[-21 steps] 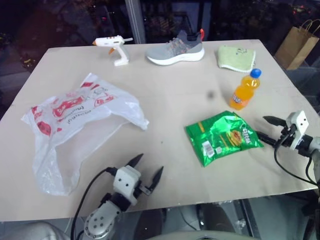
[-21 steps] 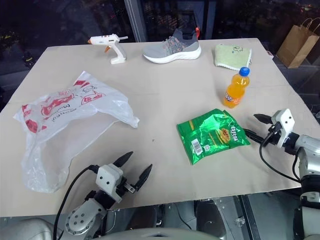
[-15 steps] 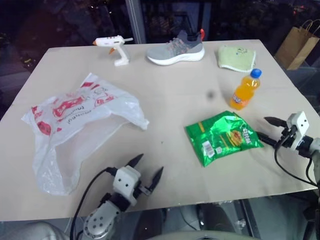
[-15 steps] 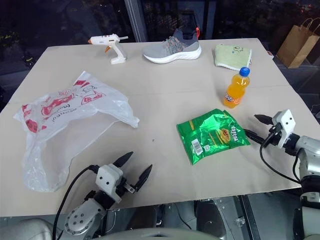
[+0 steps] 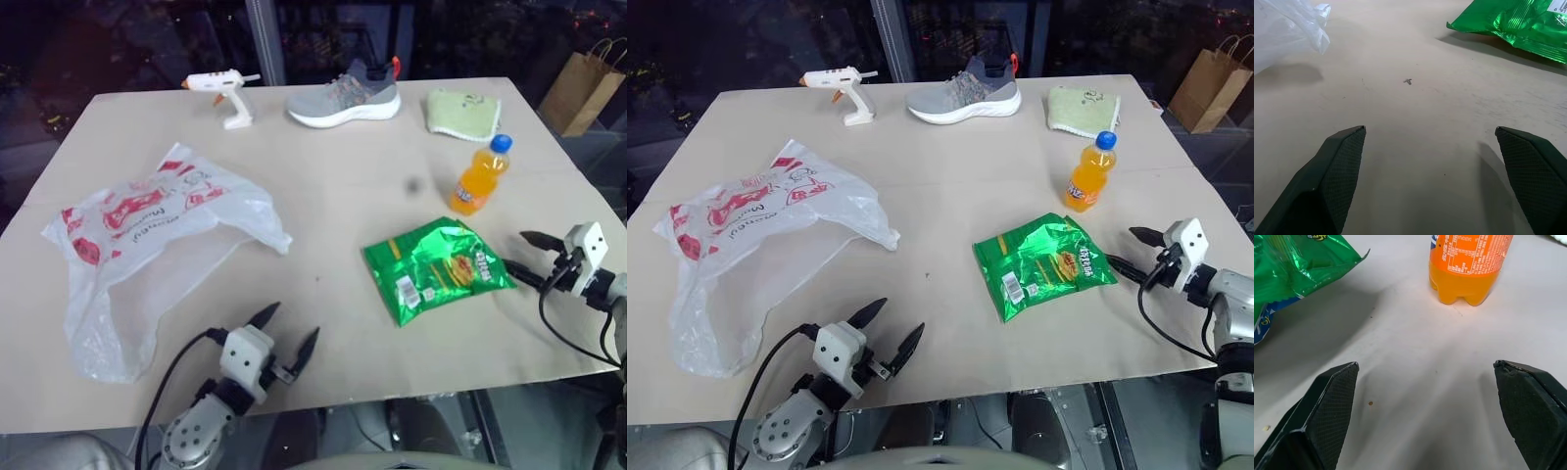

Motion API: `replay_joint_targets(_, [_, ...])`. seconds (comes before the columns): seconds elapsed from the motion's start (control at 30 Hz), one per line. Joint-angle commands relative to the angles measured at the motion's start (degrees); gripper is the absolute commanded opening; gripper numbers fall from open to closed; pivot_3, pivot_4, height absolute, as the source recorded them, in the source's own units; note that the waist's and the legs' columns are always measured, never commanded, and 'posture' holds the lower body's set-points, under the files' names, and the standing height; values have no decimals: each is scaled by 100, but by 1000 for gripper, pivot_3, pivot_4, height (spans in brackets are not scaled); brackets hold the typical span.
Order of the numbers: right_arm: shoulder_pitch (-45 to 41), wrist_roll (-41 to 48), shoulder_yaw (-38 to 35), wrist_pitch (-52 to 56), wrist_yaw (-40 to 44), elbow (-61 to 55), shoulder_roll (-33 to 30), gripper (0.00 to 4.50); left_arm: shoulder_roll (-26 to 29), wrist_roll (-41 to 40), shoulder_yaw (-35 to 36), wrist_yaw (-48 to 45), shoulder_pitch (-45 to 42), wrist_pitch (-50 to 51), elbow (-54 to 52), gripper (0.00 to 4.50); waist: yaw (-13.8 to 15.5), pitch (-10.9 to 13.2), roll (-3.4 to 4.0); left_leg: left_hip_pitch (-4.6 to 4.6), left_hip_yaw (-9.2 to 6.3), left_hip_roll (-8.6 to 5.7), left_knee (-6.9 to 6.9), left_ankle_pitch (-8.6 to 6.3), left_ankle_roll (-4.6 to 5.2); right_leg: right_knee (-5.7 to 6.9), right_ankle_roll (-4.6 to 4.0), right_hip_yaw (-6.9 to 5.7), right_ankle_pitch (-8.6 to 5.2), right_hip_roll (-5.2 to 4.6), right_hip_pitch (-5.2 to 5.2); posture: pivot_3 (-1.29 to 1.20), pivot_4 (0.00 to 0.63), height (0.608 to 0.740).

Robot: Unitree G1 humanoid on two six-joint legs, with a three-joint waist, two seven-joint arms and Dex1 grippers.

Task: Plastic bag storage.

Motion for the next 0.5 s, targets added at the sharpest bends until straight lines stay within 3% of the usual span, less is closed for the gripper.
replay_joint_targets(0.03, [-137, 53, -207, -149, 39, 33, -82, 4500, 54, -14, 82, 12, 63, -16, -135, 4407, -2, 0, 0, 1, 0, 0, 0, 0, 0, 0, 0, 0, 0, 0, 0, 0, 150, 740])
replay_joint_targets(0.2, [-300, 58, -205, -174, 70, 82, -121, 4500, 207, -140, 180, -90, 299, 68, -433, 4407, -11, 1, -1, 0, 0, 0, 0, 0, 0, 0, 0, 0, 0, 0, 0, 0, 150, 740])
replay_joint_targets(0.37, [-621, 178, -289, -27, 90, -48, -175, 4500, 683, -862, 657, -429, 1115, 534, -1396, 4407, -14, 4, -5, 2, 7, 5, -2, -1, 2, -1, -8, 7, -5, 1, -2, 0, 150, 740])
replay_joint_targets(0.5, [-762, 882, -288, 1404, 229, -1364, -95, 4500, 635, -1445, 1601, -500, 1923, 227, -2013, 4407, -9, 7, -9, -2, 7, 6, 3, -2, 3, -3, -23, 7, -14, 0, -2, 0, 150, 740])
